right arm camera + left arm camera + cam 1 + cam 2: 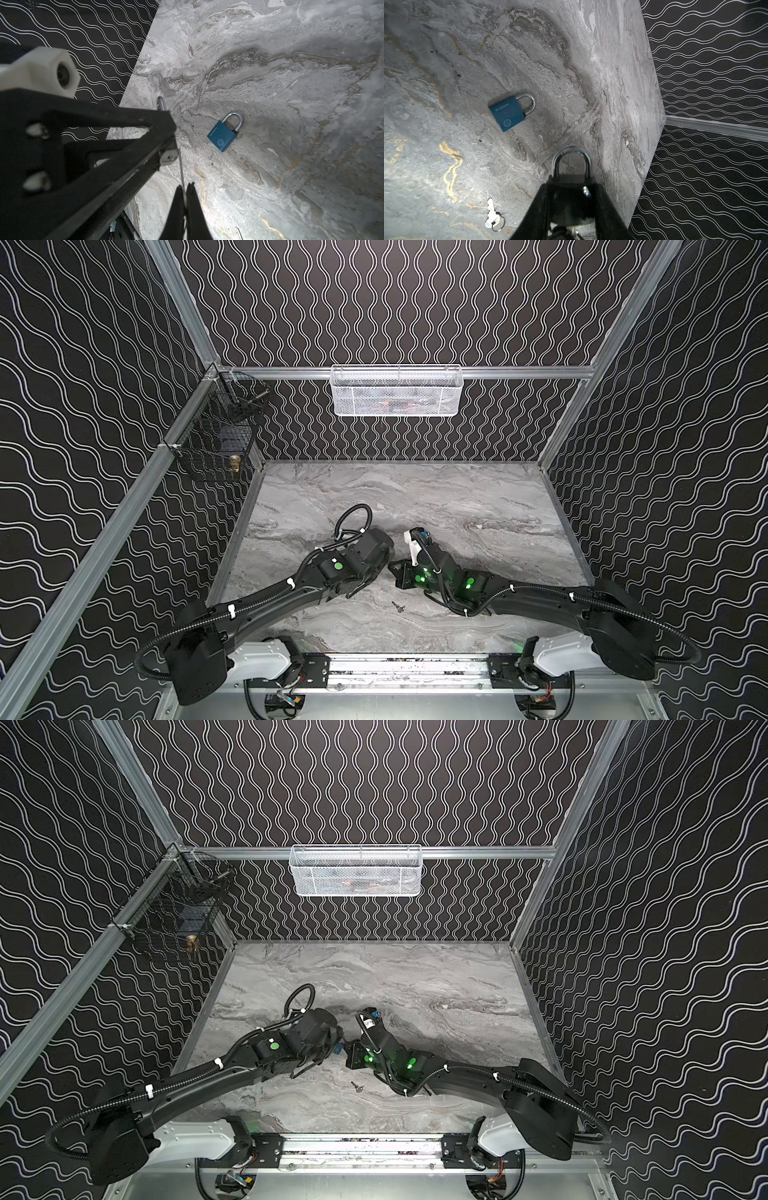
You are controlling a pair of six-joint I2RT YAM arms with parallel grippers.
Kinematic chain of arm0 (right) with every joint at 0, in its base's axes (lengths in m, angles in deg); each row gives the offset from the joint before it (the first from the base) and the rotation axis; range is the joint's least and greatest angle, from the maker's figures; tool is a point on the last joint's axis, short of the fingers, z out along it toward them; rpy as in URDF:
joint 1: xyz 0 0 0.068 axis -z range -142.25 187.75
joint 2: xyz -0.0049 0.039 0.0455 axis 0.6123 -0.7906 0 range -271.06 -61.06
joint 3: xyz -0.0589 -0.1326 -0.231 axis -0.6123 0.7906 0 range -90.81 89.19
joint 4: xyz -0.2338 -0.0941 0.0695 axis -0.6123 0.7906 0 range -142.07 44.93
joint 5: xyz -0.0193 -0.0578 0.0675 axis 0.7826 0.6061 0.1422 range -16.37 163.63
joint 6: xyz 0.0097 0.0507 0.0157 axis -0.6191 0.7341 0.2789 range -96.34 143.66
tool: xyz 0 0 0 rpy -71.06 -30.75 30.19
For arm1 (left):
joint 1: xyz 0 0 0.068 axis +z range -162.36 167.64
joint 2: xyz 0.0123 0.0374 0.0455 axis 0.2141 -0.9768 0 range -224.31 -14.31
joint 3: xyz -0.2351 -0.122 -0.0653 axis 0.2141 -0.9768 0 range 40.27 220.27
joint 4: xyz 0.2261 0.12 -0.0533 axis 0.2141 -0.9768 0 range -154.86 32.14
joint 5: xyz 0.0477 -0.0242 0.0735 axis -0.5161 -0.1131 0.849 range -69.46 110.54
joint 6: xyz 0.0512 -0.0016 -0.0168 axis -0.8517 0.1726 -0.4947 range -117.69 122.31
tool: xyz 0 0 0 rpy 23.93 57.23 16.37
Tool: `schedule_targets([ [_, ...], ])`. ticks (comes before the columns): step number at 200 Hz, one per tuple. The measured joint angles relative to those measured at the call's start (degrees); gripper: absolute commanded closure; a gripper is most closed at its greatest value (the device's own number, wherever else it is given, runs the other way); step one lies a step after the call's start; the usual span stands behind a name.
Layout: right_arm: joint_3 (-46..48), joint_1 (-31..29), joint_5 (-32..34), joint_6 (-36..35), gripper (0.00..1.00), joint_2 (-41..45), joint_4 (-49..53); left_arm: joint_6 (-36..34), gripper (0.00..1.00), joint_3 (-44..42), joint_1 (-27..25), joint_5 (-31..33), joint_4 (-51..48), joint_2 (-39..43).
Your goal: Unlock with the key
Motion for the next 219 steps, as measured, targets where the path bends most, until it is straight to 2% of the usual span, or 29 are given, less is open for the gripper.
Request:
schedule_targets([
  [219,-0.5,-1.2,0.7,-1.5,1.0,-0.2,-0.4,0.9,1.0,-1.0,0.1,1.2,0.5,1.4],
])
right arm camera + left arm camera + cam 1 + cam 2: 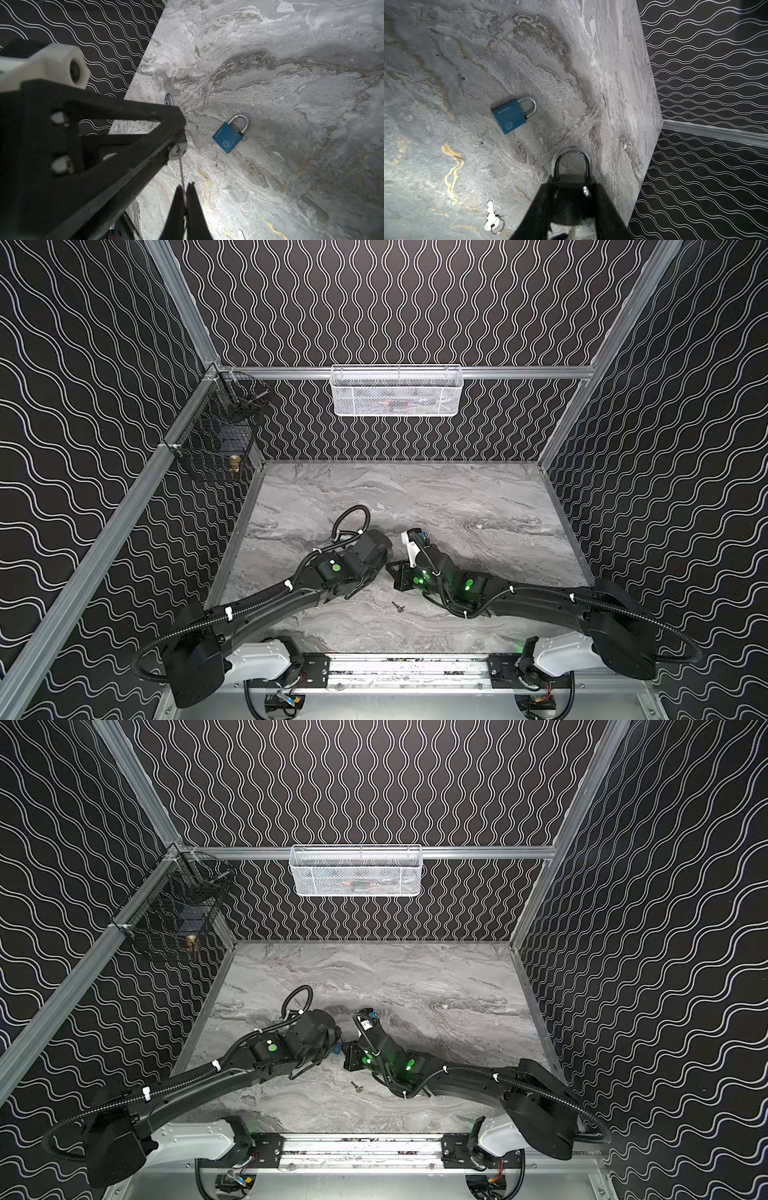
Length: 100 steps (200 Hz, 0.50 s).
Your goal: Unlock with the key
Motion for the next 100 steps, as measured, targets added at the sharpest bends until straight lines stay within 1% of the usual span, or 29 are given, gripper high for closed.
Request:
schedule_targets([
  [100,-2.1,0.0,0.4,-0.9,1.0,-1.6,0.9,0.0,1.0,0.0,0.2,0.4,0.7,-0.4],
])
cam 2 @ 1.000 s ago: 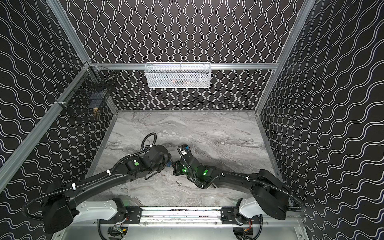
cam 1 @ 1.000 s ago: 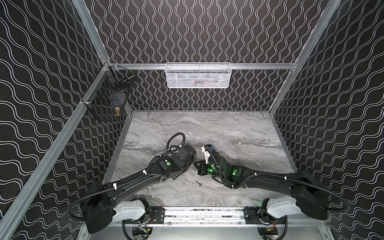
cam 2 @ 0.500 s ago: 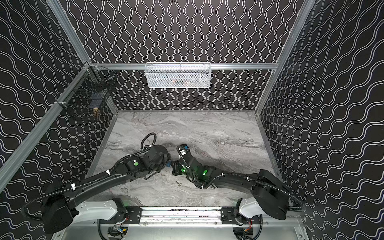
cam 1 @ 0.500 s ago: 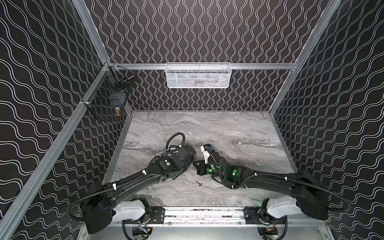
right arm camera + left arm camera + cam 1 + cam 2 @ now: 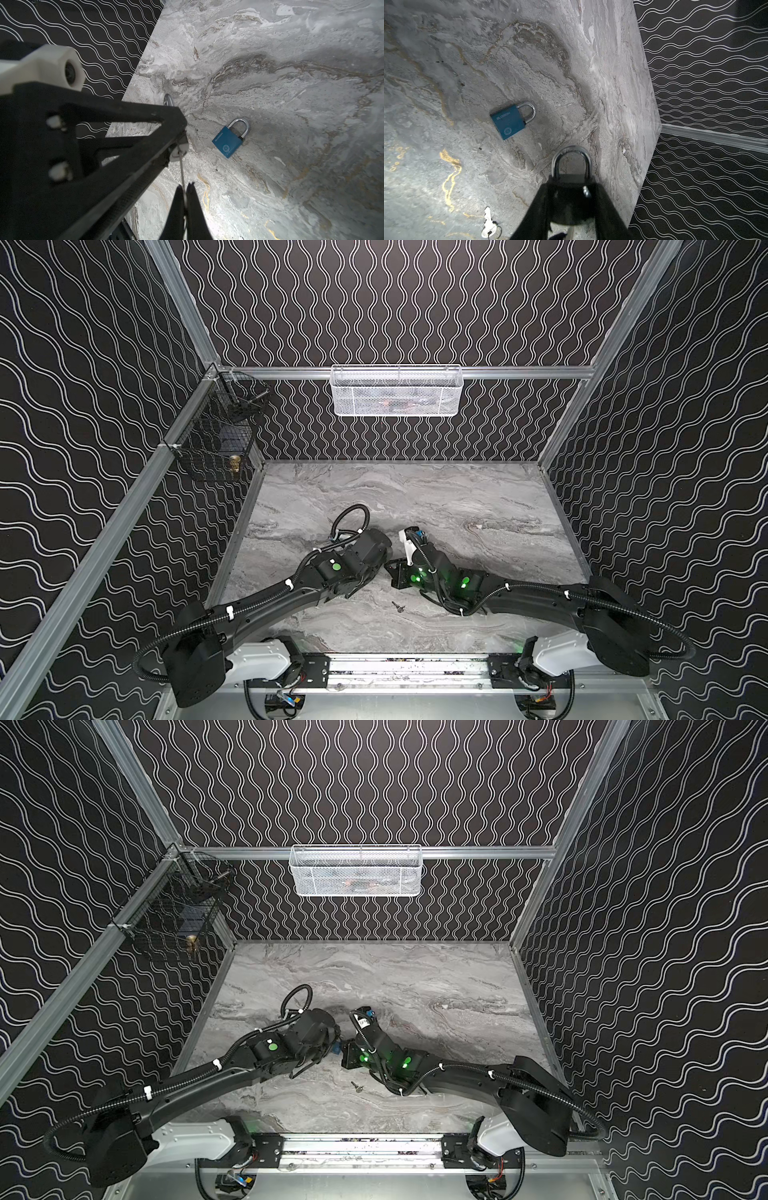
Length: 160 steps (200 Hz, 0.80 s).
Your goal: Unlock with the key
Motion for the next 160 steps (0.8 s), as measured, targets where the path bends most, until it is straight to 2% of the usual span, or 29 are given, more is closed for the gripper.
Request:
schedule_targets([
  [70,-0.6,0.0,0.9,-1.1,1.0,0.1,1.9,0.4,1.0,-1.0,0.0,-0.5,0.8,0.9],
  [160,-3.0,0.9,0.1,-5.8,1.0,2.3,7.7,0.7,1.0,-2.8,0.3,-2.1,3.7,4.2],
])
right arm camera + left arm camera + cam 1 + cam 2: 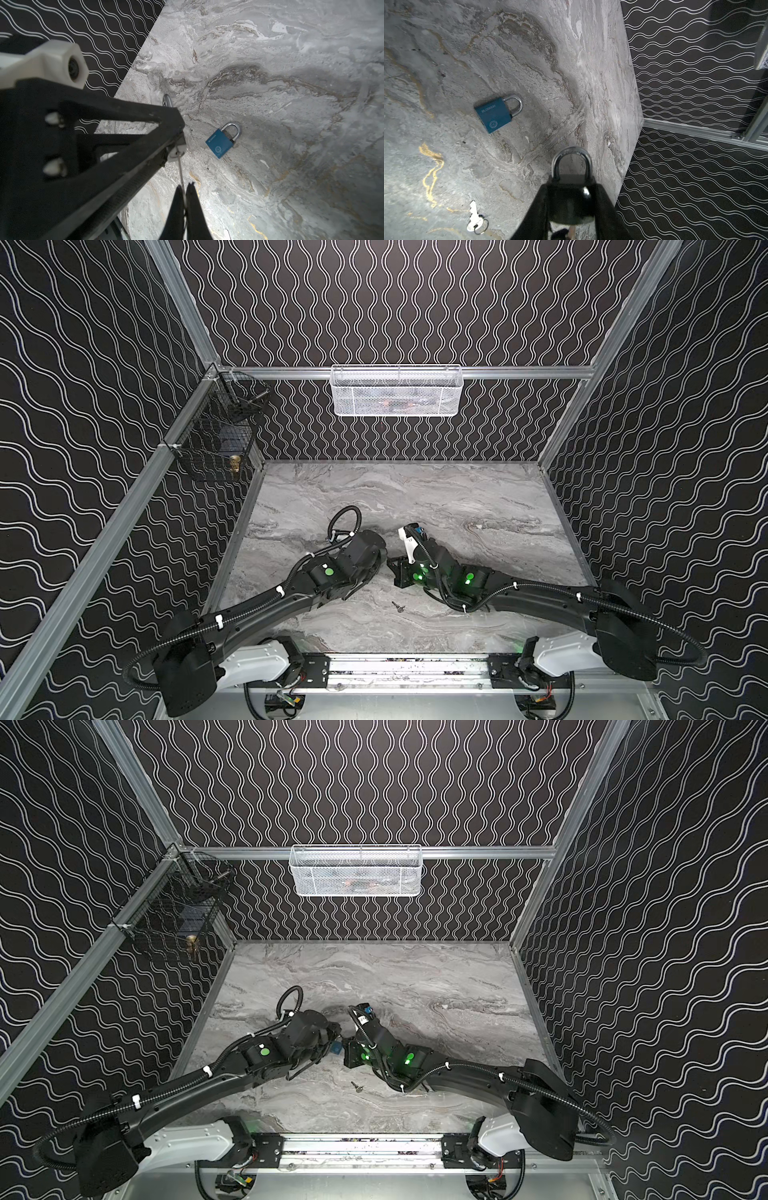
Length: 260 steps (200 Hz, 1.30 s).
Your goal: Unlock with the key
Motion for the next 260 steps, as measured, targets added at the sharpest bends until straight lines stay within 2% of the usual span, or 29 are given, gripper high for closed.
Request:
schedule_targets([
  [70,-4.2,1.5,-4.3,-4.1,1.0,-0.3,7.7,0.0,1.0,0.0,0.2,-0.5,-0.8,-0.2],
  [150,-6.8,4.2,-10.0,-5.4,1.0,-0.3,8.9,-0.3,1.0,-1.6,0.6,-0.8,-5.1,-0.7],
  [213,-6.5,3.9,-11.9,-5.5,1.0,-0.5,12.0,0.5,1.0,-5.9,6.0,-4.6,-1.9,2.7],
  [260,-4.5,1.8,-10.9,-4.0,1.0,-2.2,9.2,4.3,1.0,-9.0,7.3,-7.3,1.4,3.9],
])
